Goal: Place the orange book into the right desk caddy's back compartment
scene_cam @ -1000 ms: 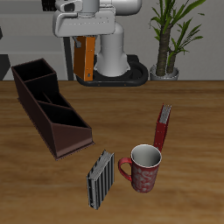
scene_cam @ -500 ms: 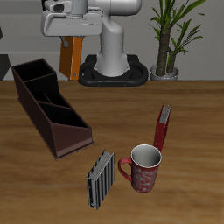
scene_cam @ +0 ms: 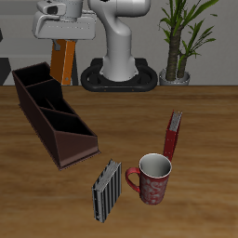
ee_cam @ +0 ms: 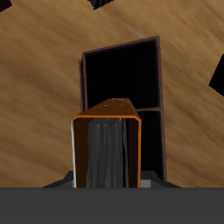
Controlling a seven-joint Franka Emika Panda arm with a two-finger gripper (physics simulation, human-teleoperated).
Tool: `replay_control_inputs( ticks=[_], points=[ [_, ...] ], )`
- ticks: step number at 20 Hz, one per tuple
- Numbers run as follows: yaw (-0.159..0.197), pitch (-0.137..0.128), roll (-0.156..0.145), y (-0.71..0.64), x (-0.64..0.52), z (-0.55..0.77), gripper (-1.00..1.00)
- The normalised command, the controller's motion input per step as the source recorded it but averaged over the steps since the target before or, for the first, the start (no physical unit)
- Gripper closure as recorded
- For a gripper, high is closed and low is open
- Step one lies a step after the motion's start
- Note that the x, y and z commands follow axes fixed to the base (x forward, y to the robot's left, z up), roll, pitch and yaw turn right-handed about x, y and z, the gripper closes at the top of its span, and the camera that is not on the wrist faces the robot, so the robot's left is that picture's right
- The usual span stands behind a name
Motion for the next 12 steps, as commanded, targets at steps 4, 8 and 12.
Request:
replay_control_inputs(
  ticks=[4,8,12],
  points=[
    [0.02,-0.007,-0.057,-0.3,-0.12,-0.02,1.0],
    [0.043,0.005,-0.024,-0.18,-0.03,-0.09,1.0],
    [0.027,0.0,-0.025,-0.16,0.04,-0.07,1.0]
  ],
)
